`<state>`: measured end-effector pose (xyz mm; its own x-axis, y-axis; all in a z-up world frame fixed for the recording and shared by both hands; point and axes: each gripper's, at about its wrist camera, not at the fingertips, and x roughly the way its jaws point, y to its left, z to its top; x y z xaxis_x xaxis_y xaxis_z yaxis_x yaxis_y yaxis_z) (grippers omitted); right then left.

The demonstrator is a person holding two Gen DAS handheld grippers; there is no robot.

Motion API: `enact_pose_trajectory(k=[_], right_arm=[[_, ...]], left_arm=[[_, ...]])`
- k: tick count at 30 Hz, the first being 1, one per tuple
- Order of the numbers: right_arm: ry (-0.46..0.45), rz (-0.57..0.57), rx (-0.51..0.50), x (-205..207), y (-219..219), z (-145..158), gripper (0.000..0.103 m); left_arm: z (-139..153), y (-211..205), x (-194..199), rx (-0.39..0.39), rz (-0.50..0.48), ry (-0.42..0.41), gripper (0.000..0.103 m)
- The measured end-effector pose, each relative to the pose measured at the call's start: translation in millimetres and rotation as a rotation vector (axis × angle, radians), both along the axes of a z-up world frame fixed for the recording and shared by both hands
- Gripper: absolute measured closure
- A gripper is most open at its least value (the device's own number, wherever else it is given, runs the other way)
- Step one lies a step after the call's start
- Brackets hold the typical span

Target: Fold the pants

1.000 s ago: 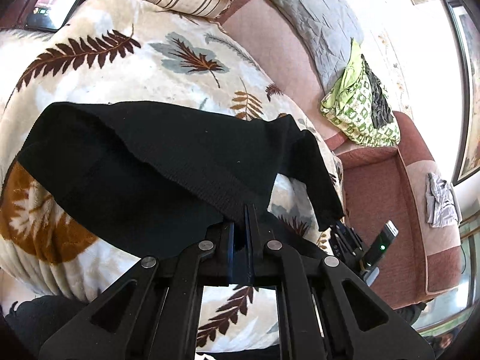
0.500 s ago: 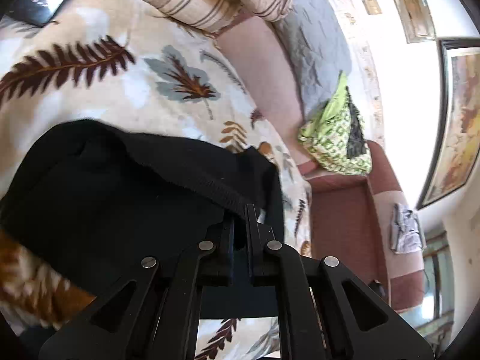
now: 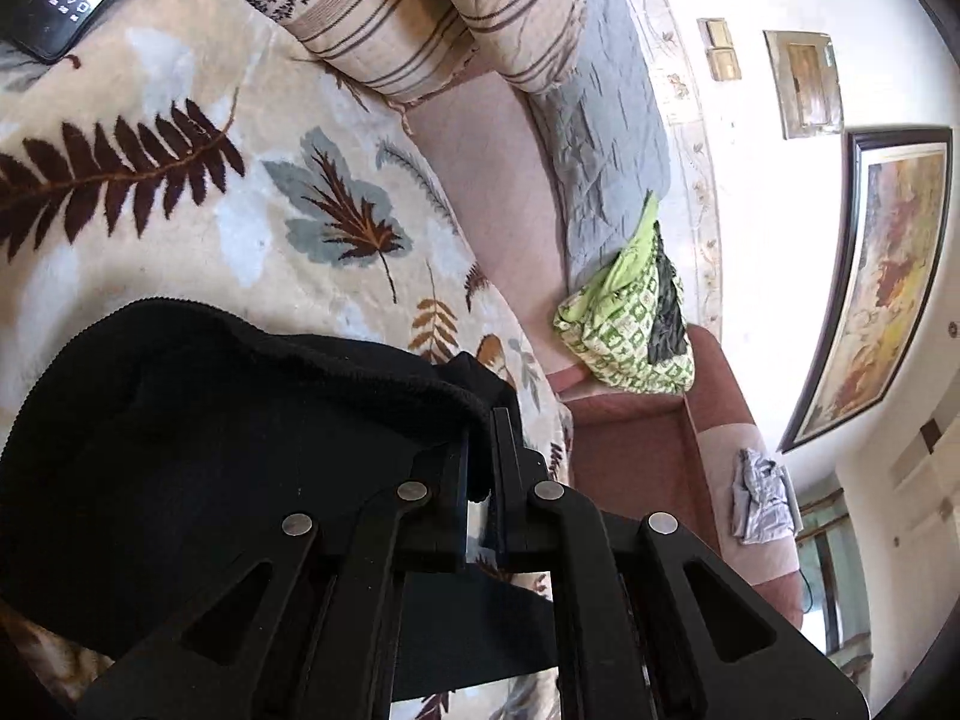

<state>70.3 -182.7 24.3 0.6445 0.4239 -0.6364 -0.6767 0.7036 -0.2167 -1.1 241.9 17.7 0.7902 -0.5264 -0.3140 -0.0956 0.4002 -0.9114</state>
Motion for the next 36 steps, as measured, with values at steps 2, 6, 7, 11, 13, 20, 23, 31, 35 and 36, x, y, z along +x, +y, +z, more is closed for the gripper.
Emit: enact_pose_trajectory(k=[2,6,7,11,13,20,23,31,35,36], right_arm=[[0.019,0.047,-0.092,6.3,20.0,-16.2,0.049],[-0.010,0.122,-0.295,12.0,57.6,-49.9,0.049],[-0.050,0.138,-0.393,12.0,68.4,-64.2,0.050],[-0.074,0.073,-0.382,26.8,73.6,-57.1,0.097],[-0.068,0.010,-0.299,35.7,62.5,-40.9,0.097],[-0.039,-0.110,0.258,9.2,-31.0,55.5,0.098],[-0.039,-0.097,0.437,-17.7,-68.2,81.4,0.098],[0.150,-0.058,0.836,-35.3,-144.0,82.2,0.098],[0.295,-0.307,0.919,8.9,-178.2,46.6,0.098],[0.316,-0.370,0.898,22.1,-182.4,36.7,0.098]], left_arm=[[-0.3,-1.0,2.1,0.001,-0.021,-0.002,0.098],[-1.0,-4.3,7.0,0.010,-0.036,0.002,0.098],[-1.9,-4.7,8.2,0.013,-0.036,0.008,0.098],[-4.3,-4.1,9.3,0.012,-0.036,0.018,0.098],[-4.8,-1.6,7.0,-0.001,-0.025,0.013,0.098],[-2.2,8.2,-0.4,-0.021,0.025,-0.016,0.098],[3.8,16.8,-3.8,-0.010,0.070,-0.034,0.098],[22.8,36.7,24.9,0.057,0.153,-0.058,0.098],[17.5,40.3,56.9,0.094,0.181,-0.012,0.098],[13.9,41.1,64.8,0.103,0.189,-0.001,0.098]])
